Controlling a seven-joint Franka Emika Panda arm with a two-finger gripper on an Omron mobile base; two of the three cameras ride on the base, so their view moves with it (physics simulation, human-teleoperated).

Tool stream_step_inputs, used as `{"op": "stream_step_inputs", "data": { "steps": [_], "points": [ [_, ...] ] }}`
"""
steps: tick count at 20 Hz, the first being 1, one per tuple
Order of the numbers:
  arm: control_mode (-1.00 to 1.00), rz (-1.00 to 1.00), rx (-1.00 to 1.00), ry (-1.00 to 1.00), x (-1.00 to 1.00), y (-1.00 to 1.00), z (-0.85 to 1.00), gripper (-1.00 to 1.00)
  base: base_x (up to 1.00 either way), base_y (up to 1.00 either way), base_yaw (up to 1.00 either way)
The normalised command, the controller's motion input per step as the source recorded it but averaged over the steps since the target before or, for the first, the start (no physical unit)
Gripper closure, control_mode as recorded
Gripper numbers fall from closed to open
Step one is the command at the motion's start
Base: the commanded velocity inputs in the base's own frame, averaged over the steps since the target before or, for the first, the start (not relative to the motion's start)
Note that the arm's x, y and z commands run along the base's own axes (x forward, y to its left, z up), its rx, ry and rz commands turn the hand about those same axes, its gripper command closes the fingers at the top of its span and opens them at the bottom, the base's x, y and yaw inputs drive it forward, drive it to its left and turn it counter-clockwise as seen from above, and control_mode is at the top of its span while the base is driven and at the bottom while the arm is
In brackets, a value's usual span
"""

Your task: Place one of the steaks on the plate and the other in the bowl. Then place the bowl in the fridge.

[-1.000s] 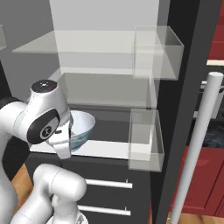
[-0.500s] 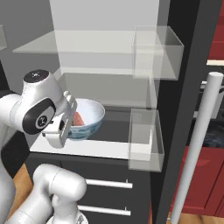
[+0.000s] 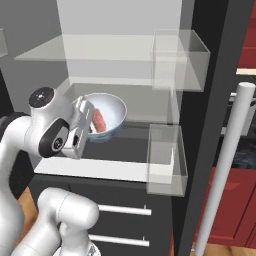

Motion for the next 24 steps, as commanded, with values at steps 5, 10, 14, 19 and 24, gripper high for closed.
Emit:
{"op": "stream_step_inputs", "data": {
  "steps": [5,10,14,19,24],
  "points": [
    [-1.00,0.00,0.00,-0.14,0.66,-0.19,0.15,1.00,0.00,0.00,0.00],
    [-1.00,0.00,0.00,-0.03,0.63,-0.01,0.28,1.00,0.00,0.00,0.00],
    [-1.00,0.00,0.00,0.00,0.57,0.00,0.16,1.00,0.00,0.00,0.00],
    [-1.00,0.00,0.00,0.00,0.67,0.00,-0.05,1.00,0.00,0.00,0.00],
    [-1.00,0.00,0.00,0.02,0.74,0.00,-0.13,1.00,0.00,0.00,0.00]
  ]
}}
